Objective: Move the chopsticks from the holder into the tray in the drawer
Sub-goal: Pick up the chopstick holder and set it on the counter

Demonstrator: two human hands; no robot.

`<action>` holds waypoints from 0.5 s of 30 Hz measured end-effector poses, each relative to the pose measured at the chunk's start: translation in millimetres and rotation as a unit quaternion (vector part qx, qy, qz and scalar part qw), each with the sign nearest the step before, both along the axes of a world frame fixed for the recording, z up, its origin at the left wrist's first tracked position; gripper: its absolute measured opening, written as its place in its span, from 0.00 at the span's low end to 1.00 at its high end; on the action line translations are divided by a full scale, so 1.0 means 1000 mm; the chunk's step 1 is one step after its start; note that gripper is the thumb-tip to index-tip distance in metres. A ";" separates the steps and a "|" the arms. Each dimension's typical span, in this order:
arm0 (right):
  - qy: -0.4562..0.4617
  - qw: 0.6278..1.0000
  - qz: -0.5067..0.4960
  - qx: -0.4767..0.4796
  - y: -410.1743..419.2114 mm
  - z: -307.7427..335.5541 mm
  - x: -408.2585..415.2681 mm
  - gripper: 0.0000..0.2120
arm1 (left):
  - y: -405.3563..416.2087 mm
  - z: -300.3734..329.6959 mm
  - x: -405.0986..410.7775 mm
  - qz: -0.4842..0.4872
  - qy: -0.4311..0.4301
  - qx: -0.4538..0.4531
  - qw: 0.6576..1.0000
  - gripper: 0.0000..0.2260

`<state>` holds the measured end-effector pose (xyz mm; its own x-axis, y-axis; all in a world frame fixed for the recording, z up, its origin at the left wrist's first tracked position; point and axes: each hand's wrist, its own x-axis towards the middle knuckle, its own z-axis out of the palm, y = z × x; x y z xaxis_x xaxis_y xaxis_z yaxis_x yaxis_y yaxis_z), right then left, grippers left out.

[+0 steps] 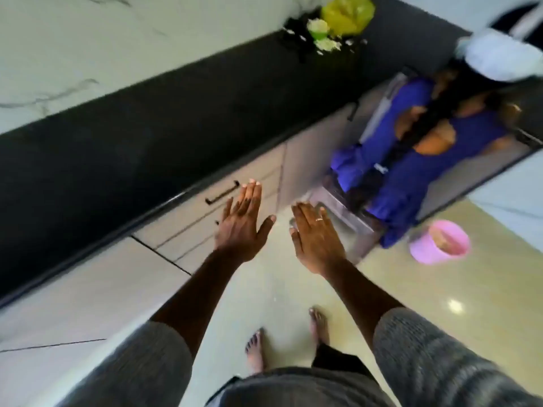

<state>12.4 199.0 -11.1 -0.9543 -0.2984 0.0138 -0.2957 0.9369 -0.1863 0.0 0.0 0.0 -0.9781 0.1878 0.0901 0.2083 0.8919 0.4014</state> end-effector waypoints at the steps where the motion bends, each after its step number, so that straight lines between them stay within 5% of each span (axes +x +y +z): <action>1: -0.014 0.999 -0.030 -0.001 0.019 -0.009 0.015 0.28 | 0.017 -0.006 0.005 -0.035 -0.006 -0.009 0.999 0.35; 15: -0.044 0.926 -0.375 -0.016 0.237 -0.036 0.232 0.27 | 0.285 -0.035 0.110 -0.398 0.007 0.007 0.917 0.31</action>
